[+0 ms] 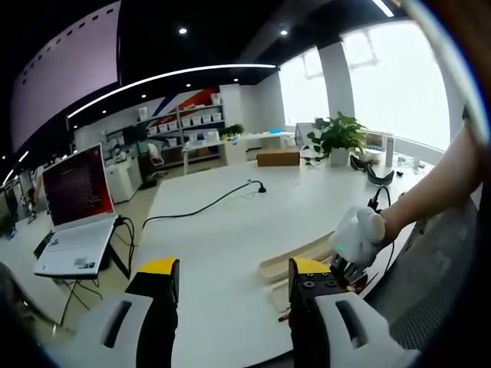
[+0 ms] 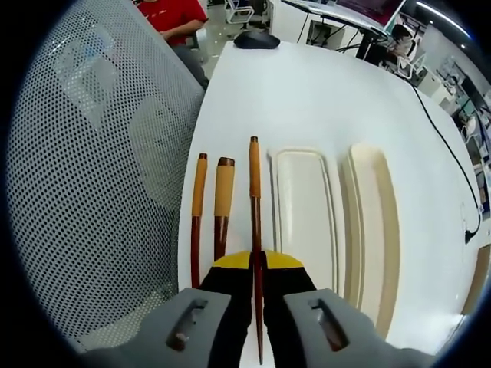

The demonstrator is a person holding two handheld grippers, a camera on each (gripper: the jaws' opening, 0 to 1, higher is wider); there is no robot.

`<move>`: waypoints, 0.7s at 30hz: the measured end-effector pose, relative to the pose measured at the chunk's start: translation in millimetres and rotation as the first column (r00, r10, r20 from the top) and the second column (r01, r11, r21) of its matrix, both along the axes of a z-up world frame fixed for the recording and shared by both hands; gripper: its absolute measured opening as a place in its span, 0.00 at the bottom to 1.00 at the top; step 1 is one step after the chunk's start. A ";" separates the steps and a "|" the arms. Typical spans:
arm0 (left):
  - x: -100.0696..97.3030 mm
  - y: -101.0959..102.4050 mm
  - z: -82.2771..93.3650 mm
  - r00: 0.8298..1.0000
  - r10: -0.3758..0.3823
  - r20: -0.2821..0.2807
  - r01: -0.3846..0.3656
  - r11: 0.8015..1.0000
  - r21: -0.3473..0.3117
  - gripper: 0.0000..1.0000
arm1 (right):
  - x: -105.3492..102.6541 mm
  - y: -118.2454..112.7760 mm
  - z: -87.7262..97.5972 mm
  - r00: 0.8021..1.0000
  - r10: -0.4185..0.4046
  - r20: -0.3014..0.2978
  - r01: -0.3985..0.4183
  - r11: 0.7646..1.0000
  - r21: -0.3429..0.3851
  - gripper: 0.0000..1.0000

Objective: Arrange the utensils inside the cutlery case until each visible utensil rests in its matching compartment.

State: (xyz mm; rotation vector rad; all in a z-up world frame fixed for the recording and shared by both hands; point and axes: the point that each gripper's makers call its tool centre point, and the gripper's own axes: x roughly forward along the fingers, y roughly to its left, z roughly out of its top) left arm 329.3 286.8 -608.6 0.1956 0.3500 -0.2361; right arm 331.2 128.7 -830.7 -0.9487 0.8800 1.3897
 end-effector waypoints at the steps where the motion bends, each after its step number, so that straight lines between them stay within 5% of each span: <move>1: 0.0 0.1 0.0 1.000 0.001 0.000 -0.001 1.000 0.001 0.59 | -0.2 0.0 0.1 1.000 0.004 0.002 -0.004 1.000 0.001 0.00; 21: 0.0 0.7 -1.4 1.000 0.002 -0.007 -0.002 1.000 0.008 0.59 | 0.3 -0.3 0.9 1.000 -0.004 0.001 0.004 1.000 0.000 0.00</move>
